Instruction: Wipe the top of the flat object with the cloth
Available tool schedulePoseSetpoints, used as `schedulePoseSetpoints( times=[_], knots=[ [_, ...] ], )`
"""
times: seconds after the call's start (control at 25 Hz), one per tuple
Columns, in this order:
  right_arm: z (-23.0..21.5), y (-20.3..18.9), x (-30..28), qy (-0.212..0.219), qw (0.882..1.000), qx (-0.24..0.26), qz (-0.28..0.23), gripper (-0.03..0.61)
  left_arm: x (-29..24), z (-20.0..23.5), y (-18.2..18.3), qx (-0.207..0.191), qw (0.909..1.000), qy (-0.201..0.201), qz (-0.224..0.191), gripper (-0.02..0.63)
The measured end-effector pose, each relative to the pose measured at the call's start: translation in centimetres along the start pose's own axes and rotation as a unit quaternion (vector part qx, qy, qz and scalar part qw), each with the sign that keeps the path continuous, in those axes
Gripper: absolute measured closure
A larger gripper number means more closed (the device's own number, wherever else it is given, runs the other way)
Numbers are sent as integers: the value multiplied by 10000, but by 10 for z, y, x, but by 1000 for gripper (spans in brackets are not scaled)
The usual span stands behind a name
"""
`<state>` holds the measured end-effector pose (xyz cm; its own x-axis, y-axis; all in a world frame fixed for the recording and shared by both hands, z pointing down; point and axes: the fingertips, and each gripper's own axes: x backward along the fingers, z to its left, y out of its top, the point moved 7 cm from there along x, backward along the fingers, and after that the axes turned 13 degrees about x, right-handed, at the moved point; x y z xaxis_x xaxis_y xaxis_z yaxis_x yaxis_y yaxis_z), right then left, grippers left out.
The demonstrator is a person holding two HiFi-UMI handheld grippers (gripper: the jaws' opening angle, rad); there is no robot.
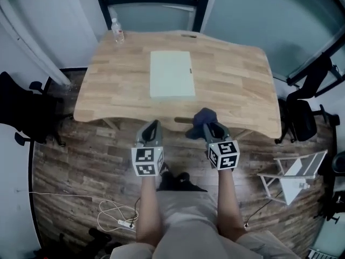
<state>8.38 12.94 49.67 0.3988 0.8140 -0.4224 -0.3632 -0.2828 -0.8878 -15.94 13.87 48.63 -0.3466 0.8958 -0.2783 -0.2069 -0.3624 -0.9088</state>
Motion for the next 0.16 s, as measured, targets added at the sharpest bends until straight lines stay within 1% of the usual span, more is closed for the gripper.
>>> schedulePoseSetpoints(
  times=[0.16],
  knots=[
    [-6,-5,9,-275,9989,54,-364,532,7,-11,-21,-95,9999,-38,-29,604]
  ],
)
